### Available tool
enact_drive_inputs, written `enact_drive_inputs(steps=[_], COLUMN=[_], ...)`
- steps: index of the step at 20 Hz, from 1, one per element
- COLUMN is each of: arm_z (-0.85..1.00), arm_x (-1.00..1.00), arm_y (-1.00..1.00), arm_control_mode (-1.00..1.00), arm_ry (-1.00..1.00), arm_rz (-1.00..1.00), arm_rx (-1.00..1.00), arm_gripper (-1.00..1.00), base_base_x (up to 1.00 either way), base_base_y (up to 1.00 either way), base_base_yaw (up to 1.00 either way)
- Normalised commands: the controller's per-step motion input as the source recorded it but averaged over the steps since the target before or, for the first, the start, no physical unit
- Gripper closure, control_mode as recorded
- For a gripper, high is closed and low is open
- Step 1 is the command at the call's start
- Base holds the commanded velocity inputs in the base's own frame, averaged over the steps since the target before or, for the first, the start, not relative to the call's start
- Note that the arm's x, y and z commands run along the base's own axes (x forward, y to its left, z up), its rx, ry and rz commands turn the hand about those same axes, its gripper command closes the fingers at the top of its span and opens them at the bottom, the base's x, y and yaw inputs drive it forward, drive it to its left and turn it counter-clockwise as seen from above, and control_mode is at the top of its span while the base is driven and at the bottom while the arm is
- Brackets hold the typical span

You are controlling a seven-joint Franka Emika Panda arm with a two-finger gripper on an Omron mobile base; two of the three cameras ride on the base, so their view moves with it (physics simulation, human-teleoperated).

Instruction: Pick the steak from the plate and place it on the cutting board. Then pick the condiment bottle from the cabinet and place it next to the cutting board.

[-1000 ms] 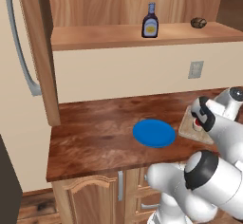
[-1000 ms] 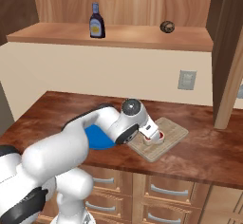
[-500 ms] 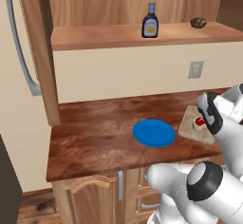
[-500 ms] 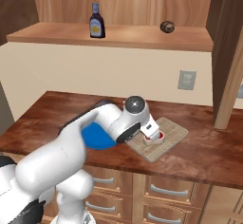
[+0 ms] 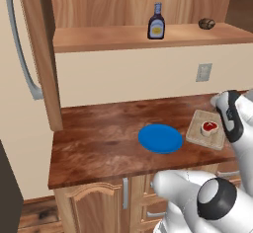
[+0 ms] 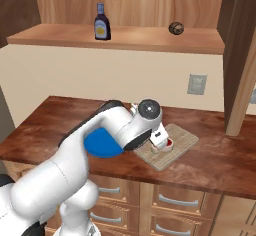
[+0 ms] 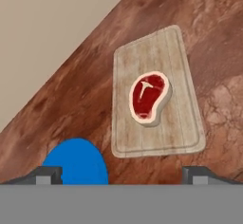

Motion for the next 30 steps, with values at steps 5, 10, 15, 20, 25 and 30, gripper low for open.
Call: enact_drive_inputs(steps=[5, 10, 15, 20, 25, 30], arm_z=[0.2, 0.18, 0.12, 0.06, 0.04, 0.03], arm_x=[-0.22, -0.18, -0.2, -0.25, -0.24, -0.15], arm_y=[0.22, 0.39, 0.51, 0.56, 0.51, 0.45], arm_control_mode=[-1.0, -1.0, -1.0, -1.0, -1.0, -1.0], arm_ry=[0.0, -0.04, -0.06, -0.06, -0.02, 0.0], arm_rz=[-0.01, -0.03, -0.04, -0.05, -0.05, -0.06], arm_rx=[0.13, 0.12, 0.13, 0.14, 0.18, 0.21], arm_gripper=[-1.0, -1.0, -1.0, -1.0, -1.0, -1.0], base_base_x=[0.0, 0.0, 0.0, 0.0, 0.0, 0.0], base_base_y=[0.0, 0.0, 0.0, 0.0, 0.0, 0.0], base_base_yaw=[0.0, 0.0, 0.0, 0.0, 0.0, 0.0])
